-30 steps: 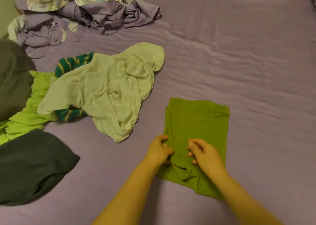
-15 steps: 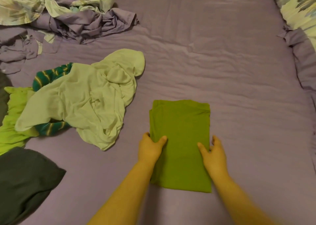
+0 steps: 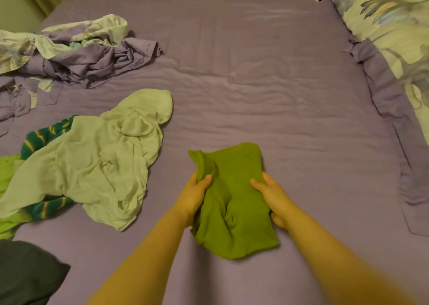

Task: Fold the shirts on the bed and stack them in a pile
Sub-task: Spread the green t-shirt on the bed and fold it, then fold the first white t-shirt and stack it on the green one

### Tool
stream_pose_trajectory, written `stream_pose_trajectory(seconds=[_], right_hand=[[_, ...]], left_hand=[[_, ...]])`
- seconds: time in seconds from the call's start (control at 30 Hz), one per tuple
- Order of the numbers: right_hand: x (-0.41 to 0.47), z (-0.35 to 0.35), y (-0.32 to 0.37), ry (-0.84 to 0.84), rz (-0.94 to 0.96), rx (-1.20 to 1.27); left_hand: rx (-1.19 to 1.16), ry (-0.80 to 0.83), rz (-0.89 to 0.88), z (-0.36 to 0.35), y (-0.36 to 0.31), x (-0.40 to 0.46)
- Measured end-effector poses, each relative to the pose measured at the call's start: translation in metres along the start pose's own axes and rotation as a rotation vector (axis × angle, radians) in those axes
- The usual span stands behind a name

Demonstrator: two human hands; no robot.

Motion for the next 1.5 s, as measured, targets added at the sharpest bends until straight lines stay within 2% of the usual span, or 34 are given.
stream_pose_trajectory(seconds=[0.17,0.37,0.53,0.67,0.77,0.83,0.9,1.0,1.07,1.13,1.3,1.37,1.47,1.5], right_hand=[[-0.001,0.048,0.05,0.002,0.146,-0.036],[-0.002,0.138,0.113,-0.107,0.28,-0.171],[0.008,0.21,0.137,-0.21,0.316,-0.26],[0.019,0.263,0.114,-0.375,0.241,-0.42],[0.012,0.292,0.064,-0.453,0.046,-0.547],[0.003,0.295,0.037,-0.474,0.043,-0.548],[-0.002,0.291,0.024,-0.473,0.101,-0.522],[-0.001,0.283,0.019,-0.464,0.212,-0.651],[-0.001,0.282,0.024,-0.505,0.248,-0.75],[-0.006,0.285,0.029,-0.561,0.23,-0.844],[-0.025,0.291,0.035,-0.54,0.035,-1.199],[-0.031,0.283,0.032,-0.462,0.069,-1.336],[-0.039,0.268,0.024,-0.366,0.144,-1.406],[-0.044,0.259,0.024,-0.332,0.114,-1.427]], left_hand=[[0.042,0.056,-0.059,-0.047,-0.031,0.011],[0.028,0.151,-0.089,-0.143,-0.057,0.032],[-0.011,0.254,-0.079,-0.213,-0.06,0.059],[0.024,0.241,0.119,-0.241,-0.029,0.083],[0.197,0.19,0.111,-0.248,0.003,0.084],[0.33,0.158,0.036,-0.25,0.017,0.084],[0.59,0.162,-0.04,-0.253,0.024,0.084],[0.908,0.175,-0.088,-0.261,0.029,0.08],[0.857,0.115,-0.145,-0.26,0.028,0.08],[0.696,0.048,-0.148,-0.257,0.027,0.077],[0.594,-0.044,0.085,-0.251,0.045,0.057],[0.675,-0.058,0.116,-0.245,0.052,0.051],[1.03,-0.042,0.04,-0.232,0.058,0.04],[1.125,-0.034,0.011,-0.227,0.059,0.035]])
Point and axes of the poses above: each hand's wrist, its own x-axis towards the middle knuckle, its own z-axis out of the back of the hand, y = z × x, the point moved 2 cm from there along x, towards the middle knuckle, and after that the axes turned 6 degrees about z, right-handed, at the moved point
